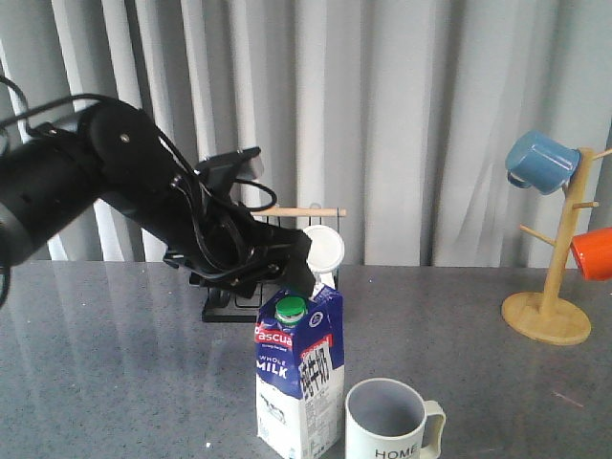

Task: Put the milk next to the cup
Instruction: 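Open the left gripper and raise it away from the carton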

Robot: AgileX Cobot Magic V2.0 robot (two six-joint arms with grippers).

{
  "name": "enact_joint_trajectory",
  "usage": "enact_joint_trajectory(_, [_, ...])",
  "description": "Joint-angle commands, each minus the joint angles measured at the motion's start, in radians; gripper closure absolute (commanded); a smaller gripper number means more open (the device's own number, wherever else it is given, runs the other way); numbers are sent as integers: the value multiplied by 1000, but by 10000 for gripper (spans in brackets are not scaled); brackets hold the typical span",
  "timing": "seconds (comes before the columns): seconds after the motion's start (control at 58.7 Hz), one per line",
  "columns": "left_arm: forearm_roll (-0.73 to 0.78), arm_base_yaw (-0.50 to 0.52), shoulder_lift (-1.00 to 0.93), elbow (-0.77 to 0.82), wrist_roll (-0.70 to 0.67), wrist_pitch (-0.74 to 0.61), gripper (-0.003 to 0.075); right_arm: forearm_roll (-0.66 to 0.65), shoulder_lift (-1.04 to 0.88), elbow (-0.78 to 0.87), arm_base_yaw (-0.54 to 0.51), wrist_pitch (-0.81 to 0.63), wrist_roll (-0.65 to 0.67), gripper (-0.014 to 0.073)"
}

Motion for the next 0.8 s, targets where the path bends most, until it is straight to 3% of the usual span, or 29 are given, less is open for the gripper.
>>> enact_joint_trajectory(0.0, [-37, -3, -127, -23, -8, -11, 185, -99, 3, -25, 0, -57, 73, 601])
enact_joint_trajectory(0.17, [-36, -3, -229, -23, 11, -11, 295, -305, 3, -25, 0, -57, 273, 599])
enact_joint_trajectory(0.324, [-36, -3, -327, -23, 53, -11, 538, -516, 3, -25, 0, -57, 502, 599])
enact_joint_trajectory(0.426, [-36, -3, -384, -23, 89, -11, 720, -627, 3, -25, 0, -57, 574, 599])
enact_joint_trajectory(0.784, [52, -3, -555, -23, 123, -11, 728, -673, 3, -25, 0, -57, 588, 599])
